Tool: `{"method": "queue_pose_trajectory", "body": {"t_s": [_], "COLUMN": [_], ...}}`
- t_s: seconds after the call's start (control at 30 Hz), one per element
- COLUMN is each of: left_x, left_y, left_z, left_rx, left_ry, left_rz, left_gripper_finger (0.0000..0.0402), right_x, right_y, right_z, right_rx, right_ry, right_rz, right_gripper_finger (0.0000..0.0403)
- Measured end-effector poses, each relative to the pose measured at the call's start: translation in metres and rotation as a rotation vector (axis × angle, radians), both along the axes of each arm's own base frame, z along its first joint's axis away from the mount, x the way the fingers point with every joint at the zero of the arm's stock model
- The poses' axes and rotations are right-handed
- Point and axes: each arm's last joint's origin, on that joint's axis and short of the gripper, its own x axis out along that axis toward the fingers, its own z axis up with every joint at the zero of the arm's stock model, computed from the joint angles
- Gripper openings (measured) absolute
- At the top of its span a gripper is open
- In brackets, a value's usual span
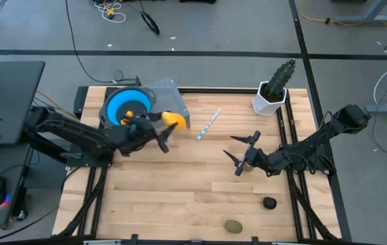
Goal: Pick & Place Fruit
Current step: Put the yellow mango into the blue strainer bowl
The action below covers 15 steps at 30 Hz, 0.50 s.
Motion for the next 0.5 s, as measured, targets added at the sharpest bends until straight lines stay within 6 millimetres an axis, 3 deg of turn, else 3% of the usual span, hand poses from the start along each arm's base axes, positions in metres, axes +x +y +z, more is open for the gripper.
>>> {"method": "queue_pose_trajectory", "body": {"t_s": [0.2, 0.5], "left_x": [-0.025, -0.036], "left_y": [-0.004, -0.010], "left_z": [-0.001, -0.002], "left_rx": [-0.035, -0.028], "left_ry": [-0.023, 0.092], "left_rz": [0.174, 0.439], "left_gripper_finger": [0.0242, 0.0242], "right_x": [0.001, 0.001], "right_y": [-0.002, -0.003], "right_z": [-0.001, -0.002], "right_rx": [0.009, 0.025], "right_ry": [0.006, 0.005], "right_rz": [-0.009, -0.014], "right_gripper_finger": [0.0293, 0.0293]}}
